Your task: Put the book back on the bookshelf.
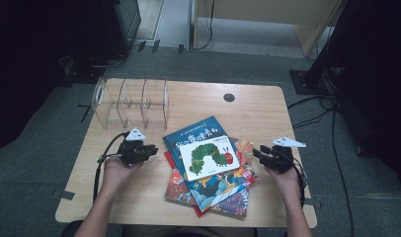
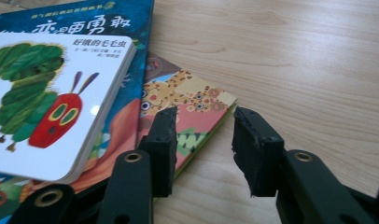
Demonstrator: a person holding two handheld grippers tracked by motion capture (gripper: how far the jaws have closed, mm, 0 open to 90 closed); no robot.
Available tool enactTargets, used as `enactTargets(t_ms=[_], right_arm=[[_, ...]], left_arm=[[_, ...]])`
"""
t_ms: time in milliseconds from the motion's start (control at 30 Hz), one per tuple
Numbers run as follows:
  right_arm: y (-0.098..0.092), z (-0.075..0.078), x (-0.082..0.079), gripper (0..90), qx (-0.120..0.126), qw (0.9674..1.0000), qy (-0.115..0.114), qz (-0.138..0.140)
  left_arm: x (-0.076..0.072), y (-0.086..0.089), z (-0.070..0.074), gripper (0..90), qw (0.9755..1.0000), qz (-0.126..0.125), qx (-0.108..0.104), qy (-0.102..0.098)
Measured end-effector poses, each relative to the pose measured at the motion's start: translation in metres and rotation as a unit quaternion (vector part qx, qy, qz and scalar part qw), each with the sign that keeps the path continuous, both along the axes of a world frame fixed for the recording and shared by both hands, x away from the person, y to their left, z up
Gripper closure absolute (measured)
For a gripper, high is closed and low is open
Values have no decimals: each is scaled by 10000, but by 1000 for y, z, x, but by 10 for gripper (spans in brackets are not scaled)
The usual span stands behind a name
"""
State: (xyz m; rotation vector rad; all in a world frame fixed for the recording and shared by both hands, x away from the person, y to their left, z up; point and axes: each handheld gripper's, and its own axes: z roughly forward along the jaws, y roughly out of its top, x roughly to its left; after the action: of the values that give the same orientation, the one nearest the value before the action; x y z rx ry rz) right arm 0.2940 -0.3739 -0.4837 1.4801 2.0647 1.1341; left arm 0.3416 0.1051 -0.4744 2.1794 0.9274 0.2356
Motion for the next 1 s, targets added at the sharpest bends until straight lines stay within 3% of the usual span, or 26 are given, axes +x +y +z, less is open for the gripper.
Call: enactTargets(t_ms=[133, 233, 533, 667, 767, 933, 1000], right_arm=[[4, 4, -13, 675, 129, 9999, -16, 58], [10, 6, -25, 684, 72, 9998, -123, 126], [28, 6, -45, 838, 32, 9992, 59, 401], [33, 6, -51, 866, -21, 9989, 45, 457], [39, 3, -55, 879, -67, 9985, 48, 545], [42, -1, -55, 879, -17, 9983, 143, 569], [43, -4, -54, 879, -22, 9981, 168, 587]], left_arm=[[1, -12, 6, 900, 9997, -247, -65, -6], [3, -21, 10, 900, 9992, -380, -90, -15], [13, -36, 11, 900, 9978, -570, -338, 4], [20, -39, 10, 900, 9966, -635, -526, 87], [26, -42, 6, 900, 9966, -613, -544, 60], [35, -49, -4, 900, 9969, -645, -409, 203], [36, -51, -5, 900, 9969, -677, -353, 163]])
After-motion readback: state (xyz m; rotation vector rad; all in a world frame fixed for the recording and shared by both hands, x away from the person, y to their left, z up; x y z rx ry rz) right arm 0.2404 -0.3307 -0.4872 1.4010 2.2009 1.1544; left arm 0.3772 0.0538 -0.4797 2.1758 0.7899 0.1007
